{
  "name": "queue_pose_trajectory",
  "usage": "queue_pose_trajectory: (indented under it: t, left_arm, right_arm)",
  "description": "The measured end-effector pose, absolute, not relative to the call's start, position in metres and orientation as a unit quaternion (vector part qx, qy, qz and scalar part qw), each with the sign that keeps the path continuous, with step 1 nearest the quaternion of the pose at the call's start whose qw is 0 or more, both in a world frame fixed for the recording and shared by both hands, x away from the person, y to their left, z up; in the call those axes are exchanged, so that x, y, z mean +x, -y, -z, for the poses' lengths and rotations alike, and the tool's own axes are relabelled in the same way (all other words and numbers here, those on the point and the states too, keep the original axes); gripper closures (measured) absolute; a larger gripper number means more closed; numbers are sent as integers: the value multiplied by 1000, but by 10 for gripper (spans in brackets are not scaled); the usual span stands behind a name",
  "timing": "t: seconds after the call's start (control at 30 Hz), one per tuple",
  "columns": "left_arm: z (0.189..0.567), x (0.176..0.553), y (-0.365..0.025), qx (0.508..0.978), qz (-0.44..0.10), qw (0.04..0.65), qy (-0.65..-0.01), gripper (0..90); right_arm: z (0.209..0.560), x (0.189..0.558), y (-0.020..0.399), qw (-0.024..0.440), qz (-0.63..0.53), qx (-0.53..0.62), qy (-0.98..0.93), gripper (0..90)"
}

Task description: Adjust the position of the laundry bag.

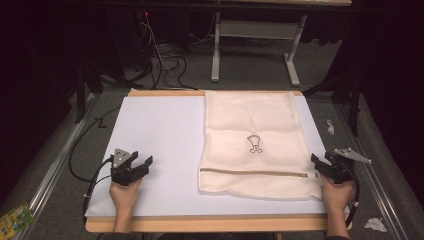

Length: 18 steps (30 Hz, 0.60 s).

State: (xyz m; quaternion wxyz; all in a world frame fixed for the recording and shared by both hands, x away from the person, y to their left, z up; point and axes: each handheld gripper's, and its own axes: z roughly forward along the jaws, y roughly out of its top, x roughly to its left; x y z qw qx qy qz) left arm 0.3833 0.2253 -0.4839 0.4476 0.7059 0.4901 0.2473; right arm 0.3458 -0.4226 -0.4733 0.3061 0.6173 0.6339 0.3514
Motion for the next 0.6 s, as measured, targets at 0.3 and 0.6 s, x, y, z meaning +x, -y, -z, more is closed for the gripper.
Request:
queue_pose_trajectory:
  t: [0.3, 0.6]
  left_arm:
    - [484, 384, -226, 709, -242, 445, -491, 378]
    - [484, 383, -225, 710, -246, 447, -486, 376]
  right_arm:
    - [474, 347, 421, 307, -343, 616, -640, 421]
    - [474, 348, 422, 307, -343, 614, -641, 418]
